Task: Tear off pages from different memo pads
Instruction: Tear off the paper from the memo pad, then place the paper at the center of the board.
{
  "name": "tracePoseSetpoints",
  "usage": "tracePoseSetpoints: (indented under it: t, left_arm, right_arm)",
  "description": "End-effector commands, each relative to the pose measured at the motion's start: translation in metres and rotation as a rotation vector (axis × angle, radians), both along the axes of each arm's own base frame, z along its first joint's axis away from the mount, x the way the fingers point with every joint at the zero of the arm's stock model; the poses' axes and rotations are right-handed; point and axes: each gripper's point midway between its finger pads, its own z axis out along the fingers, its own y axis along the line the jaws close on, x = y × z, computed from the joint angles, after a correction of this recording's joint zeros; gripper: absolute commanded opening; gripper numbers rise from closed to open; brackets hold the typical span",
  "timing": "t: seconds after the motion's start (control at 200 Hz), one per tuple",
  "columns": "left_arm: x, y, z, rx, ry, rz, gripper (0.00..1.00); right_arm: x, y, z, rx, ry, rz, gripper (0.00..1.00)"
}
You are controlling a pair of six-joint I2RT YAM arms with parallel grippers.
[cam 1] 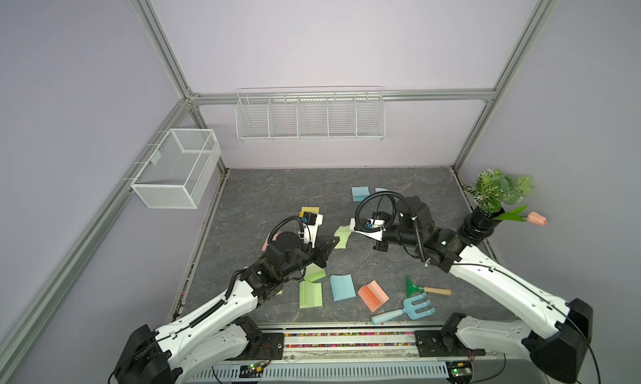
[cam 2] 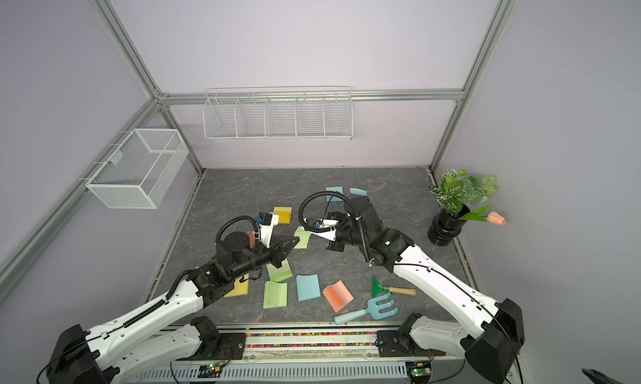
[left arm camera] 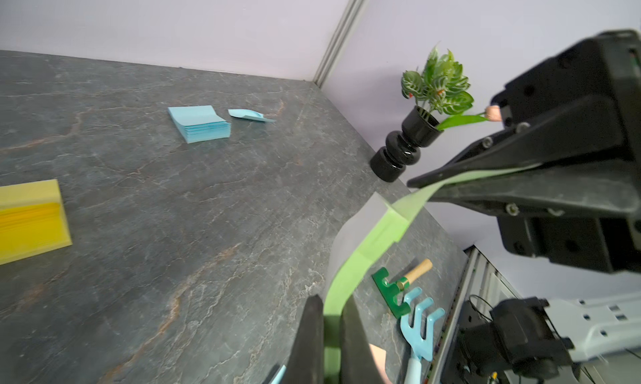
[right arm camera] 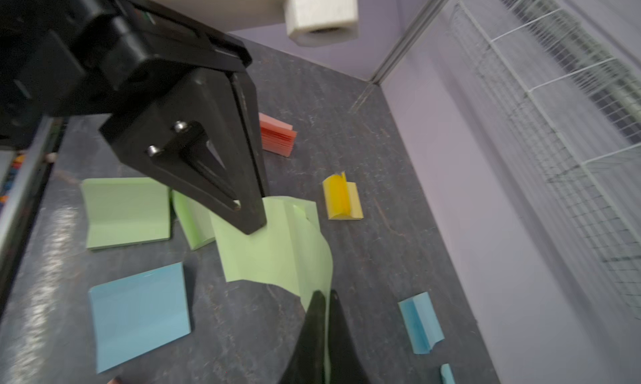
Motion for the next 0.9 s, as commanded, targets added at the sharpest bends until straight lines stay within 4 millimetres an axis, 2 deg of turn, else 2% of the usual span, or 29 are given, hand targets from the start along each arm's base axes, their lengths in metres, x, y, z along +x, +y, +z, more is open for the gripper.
tracePoseSetpoints:
  t: [0.0, 0.155, 0.295, 0.425, 0.475, 0.555, 0.68, 0.795, 0.895]
  left_arm:
    - [0.020, 0.024, -0.021, 0.085, 0.076, 0.184, 0.00]
    - [0.027, 0.038, -0.026, 0.108, 0.099, 0.277, 0.00]
    - [0.031, 0.055, -0.028, 0.120, 0.111, 0.370, 0.00]
    - [0.031, 0.059, -0.027, 0.110, 0.113, 0.390, 0.00]
    - [0.030, 0.058, -0.027, 0.101, 0.121, 0.388, 0.00]
    - [0.028, 0.056, -0.026, 0.092, 0.132, 0.374, 0.00]
    - [0.027, 0.056, -0.024, 0.079, 0.134, 0.372, 0.00]
    - [0.027, 0.056, -0.023, 0.072, 0.133, 0.371, 0.00]
    - [0.027, 0.055, -0.024, 0.072, 0.137, 0.368, 0.00]
  right_arm:
    - [0.035, -0.015, 0.049, 0.075, -0.282, -0.146, 0.06]
    - [0.060, -0.013, 0.021, -0.055, -0.270, -0.156, 0.07]
    - [0.105, -0.026, -0.017, -0.243, -0.259, -0.204, 0.08]
    - [0.148, -0.064, -0.087, -0.531, -0.146, -0.164, 0.12]
    - [0.156, -0.082, -0.116, -0.628, -0.070, -0.136, 0.11]
    - [0.166, -0.108, -0.152, -0.736, 0.034, -0.106, 0.11]
    - [0.188, -0.131, -0.182, -0.778, 0.110, -0.134, 0.13]
    - [0.198, -0.146, -0.208, -0.822, 0.185, -0.138, 0.14]
    - [0.210, -0.154, -0.221, -0.833, 0.205, -0.162, 0.14]
